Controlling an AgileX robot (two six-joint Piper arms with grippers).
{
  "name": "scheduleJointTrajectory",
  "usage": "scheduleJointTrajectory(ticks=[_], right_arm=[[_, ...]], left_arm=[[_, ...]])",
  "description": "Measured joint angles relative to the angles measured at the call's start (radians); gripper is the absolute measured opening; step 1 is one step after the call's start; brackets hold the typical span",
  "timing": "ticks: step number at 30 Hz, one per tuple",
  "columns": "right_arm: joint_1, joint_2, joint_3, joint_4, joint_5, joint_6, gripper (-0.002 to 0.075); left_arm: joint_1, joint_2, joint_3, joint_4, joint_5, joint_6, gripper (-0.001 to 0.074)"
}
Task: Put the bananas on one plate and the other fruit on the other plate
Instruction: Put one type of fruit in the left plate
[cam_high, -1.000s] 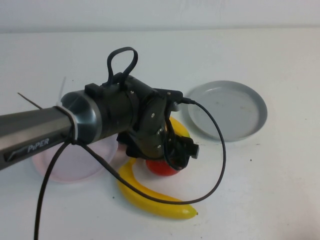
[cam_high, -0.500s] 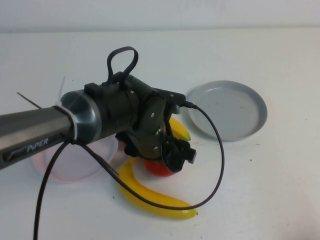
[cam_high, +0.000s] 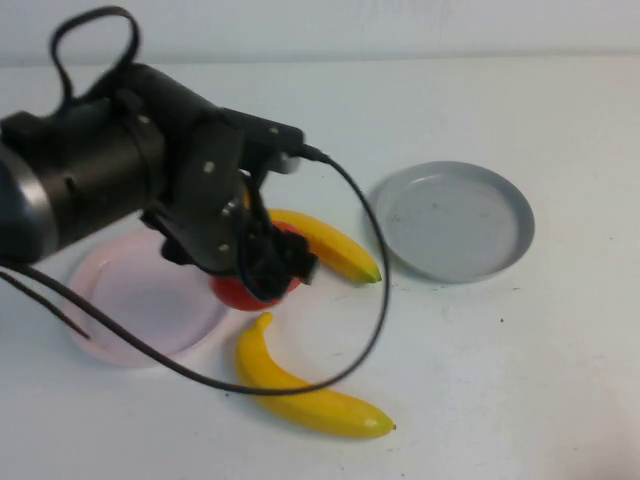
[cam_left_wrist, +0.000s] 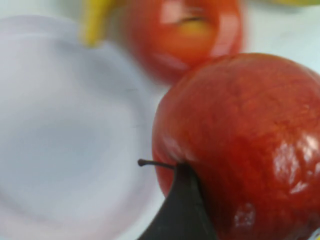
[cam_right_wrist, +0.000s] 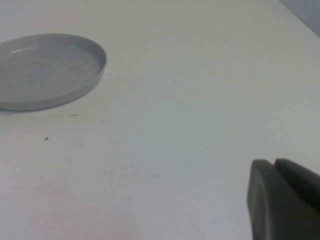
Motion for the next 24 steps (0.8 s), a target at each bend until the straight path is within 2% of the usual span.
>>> scheduleJointTrajectory(ticks=[6, 10, 19, 24], right_arm=[[0.0, 0.0, 0.0, 0.0, 0.0, 0.0, -0.0015], [0.0, 0.0, 0.0, 0.0, 0.0, 0.0, -0.0015], [0.0, 0.0, 0.0, 0.0, 0.0, 0.0, -0.0015], [0.0, 0.0, 0.0, 0.0, 0.0, 0.0, -0.0015]], left_arm=[[0.237, -0.006, 0.025, 0.064, 0.03, 0.072, 0.0524], [0.328, 0.027, 0.029, 0.067, 0.032, 0.136, 0.0524], [0.367, 0.122, 0.029, 0.0, 0.036, 0.225, 0.0525], [0.367, 0.126, 0.029, 0.0, 0.003, 0.234, 0.0659]])
